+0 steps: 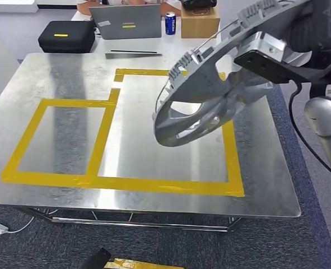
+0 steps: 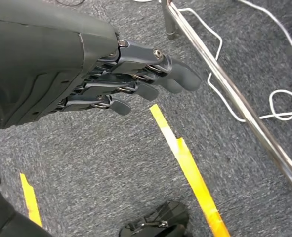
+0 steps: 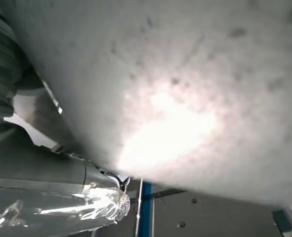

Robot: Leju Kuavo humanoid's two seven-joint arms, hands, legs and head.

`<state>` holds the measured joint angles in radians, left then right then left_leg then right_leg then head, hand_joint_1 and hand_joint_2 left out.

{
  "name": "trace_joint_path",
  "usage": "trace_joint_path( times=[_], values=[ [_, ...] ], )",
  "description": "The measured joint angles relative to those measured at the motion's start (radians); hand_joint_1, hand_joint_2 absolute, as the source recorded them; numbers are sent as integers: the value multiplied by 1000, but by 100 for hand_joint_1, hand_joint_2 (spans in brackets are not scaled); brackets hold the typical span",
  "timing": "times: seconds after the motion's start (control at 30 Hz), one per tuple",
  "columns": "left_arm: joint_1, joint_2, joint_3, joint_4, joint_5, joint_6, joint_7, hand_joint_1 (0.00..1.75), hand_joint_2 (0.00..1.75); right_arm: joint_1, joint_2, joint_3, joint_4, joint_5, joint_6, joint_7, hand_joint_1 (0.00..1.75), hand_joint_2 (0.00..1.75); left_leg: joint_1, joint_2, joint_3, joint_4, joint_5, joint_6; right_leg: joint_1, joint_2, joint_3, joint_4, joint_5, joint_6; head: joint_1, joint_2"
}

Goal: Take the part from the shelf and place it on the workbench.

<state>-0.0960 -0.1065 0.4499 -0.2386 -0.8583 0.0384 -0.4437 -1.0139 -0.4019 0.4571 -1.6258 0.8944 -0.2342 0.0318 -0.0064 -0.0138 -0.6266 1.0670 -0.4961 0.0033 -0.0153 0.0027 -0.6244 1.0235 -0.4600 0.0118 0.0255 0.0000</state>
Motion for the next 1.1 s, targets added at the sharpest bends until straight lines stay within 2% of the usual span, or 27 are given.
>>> trace_joint_path(
  times=[0.1, 0.13, 0.17, 0.2, 0.27, 0.3, 0.33, 0.43, 0.5, 0.6, 0.63, 0.67, 0.83, 0.87, 0.93, 1.0, 1.03, 1.1],
  values=[
    [1, 0, -1, 0, 0, 0, 0, 0, 175, -4, 4, 8, 6, 1, 3, 1, 175, 175, 4, 1, -83, 173, -81, -11, 1, -3, 5, -1, -3, -8, -1, 0],
    [2, 0, -1, 0, 0, -1, 0, 0, 175, -7, 7, 12, 10, 2, 8, 3, 175, 175, 5, 1, -108, 217, -91, -12, 1, -3, 6, -1, -4, -9, -1, 0],
    [3, 0, -2, 0, 1, -2, 1, 0, 175, -13, 11, 17, 16, 5, 14, 6, 175, 175, 7, 1, -117, 229, -81, -13, 1, -3, 7, -1, -5, -10, -1, 0],
    [3, 0, -3, 0, 2, -2, 2, 0, 175, -22, 17, 23, 24, 8, 22, 10, 175, 175, 8, 1, -108, 203, -52, -13, 1, -1, 9, -1, -6, -9, -1, 0],
    [1, 0, -7, 0, 3, -4, 5, 0, 175, -47, 30, 34, 44, 14, 34, 18, 175, 175, 10, 2, -57, 87, 23, -8, 1, 3, 13, 0, -10, -6, -1, 0],
    [-1, 0, -9, 0, 5, -4, 8, 0, 175, -60, 38, 41, 56, 17, 40, 22, 175, 175, 10, 2, -31, 30, 45, -4, 3, 5, 14, 1, -12, -2, -1, 0],
    [-3, 0, -13, 0, 7, -5, 11, 0, 175, -71, 45, 49, 67, 20, 47, 25, 175, 175, 9, 2, -15, -7, 53, -1, 4, 7, 13, 2, -12, 2, 0, 0],
    [-7, 0, -24, 0, 11, -6, 20, 0, 175, -79, 70, 85, 99, 42, 78, 33, 175, 175, 8, 2, -3, -36, 47, 11, 4, 8, 6, 1, -13, 17, 0, 0],
    [-10, 0, -33, -2, 11, -9, 28, 0, 175, -77, 93, 120, 122, 73, 113, 37, 175, 175, 11, 2, 1, -43, 50, 21, 3, 6, -12, 33, -34, 24, 2, 0],
    [-20, -2, -53, -4, 10, -21, 46, 0, 175, -69, 155, 202, 178, 134, 174, 40, 175, 175, 12, 6, 4, -45, 50, 30, 3, 5, -92, 199, -108, 27, 4, 0],
    [-22, -2, -57, -4, 10, -23, 49, 0, 175, -65, 169, 224, 193, 145, 183, 42, 175, 175, 12, 7, 5, -45, 50, 30, 3, 5, -114, 240, -123, 28, 4, 0],
    [-23, -2, -59, -4, 10, -24, 52, 0, 175, -61, 177, 238, 203, 150, 186, 44, 175, 175, 12, 7, 5, -45, 49, 30, 3, 5, -125, 262, -130, 28, 4, 0],
    [-24, -3, -65, -4, 10, -26, 53, 0, 175, -48, 195, 266, 219, 155, 186, 46, 175, 175, 12, 8, 5, -45, 49, 31, 3, 4, -141, 287, -132, 28, 5, 0],
    [-25, -4, -69, -4, 10, -27, 54, 0, 175, -37, 209, 288, 230, 158, 187, 48, 175, 175, 12, 8, 5, -45, 49, 31, 3, 4, -143, 284, -122, 28, 5, 0],
    [-27, -9, -87, -6, 13, -29, 59, 0, 175, -18, 270, 352, 267, 161, 188, 54, 175, 175, 9, 3, 4, -44, 48, 21, 7, 4, -76, 146, -55, 19, 4, 0],
    [-27, -13, -104, -7, 19, -29, 66, 0, 175, -10, 326, 399, 299, 161, 189, 58, 175, 175, 9, -1, 5, -44, 46, 3, 10, 6, -2, 5, 0, 5, 3, 0],
    [-27, -13, -109, -7, 22, -28, 69, 0, 175, -9, 338, 408, 308, 161, 189, 59, 175, 175, 10, -1, 6, -42, 43, -4, 9, 7, 4, -3, 0, -1, 3, 0],
    [-27, -13, -118, -7, 28, -27, 70, 0, 175, -6, 354, 418, 327, 163, 190, 60, 175, 175, 12, 1, -11, 8, 7, -14, 5, 5, 16, -14, 2, -12, 2, 0]
  ],
)
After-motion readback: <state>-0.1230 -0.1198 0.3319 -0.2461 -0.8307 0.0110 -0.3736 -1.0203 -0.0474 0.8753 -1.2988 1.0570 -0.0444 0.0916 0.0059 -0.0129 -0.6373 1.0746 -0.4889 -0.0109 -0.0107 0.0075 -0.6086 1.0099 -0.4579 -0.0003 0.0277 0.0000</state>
